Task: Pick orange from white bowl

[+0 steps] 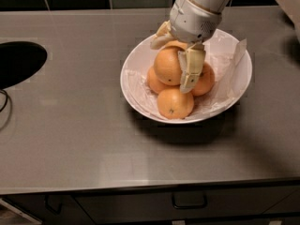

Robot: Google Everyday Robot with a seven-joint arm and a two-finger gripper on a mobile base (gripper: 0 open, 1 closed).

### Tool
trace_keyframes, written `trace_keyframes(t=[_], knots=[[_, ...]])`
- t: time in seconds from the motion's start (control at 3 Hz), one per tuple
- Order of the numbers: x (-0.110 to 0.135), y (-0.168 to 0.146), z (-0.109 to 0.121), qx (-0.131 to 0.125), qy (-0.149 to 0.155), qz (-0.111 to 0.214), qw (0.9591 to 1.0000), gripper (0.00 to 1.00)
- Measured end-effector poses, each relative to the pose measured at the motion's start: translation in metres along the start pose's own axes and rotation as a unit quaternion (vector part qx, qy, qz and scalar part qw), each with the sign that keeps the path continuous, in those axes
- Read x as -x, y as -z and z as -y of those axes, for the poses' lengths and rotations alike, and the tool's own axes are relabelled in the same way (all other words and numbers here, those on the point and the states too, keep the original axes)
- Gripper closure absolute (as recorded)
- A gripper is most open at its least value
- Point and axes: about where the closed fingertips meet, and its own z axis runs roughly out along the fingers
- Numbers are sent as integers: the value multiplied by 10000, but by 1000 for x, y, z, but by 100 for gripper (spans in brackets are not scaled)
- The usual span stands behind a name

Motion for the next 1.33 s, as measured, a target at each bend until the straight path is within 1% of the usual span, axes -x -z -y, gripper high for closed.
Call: trace_keyframes(t=[0.33, 1.0, 1.33], knots=[[2, -3, 1, 60, 234, -39, 9997, 17], [2, -10, 3, 87, 486, -45, 9988, 18], [-2, -15, 1, 88, 553, -39, 9984, 18]])
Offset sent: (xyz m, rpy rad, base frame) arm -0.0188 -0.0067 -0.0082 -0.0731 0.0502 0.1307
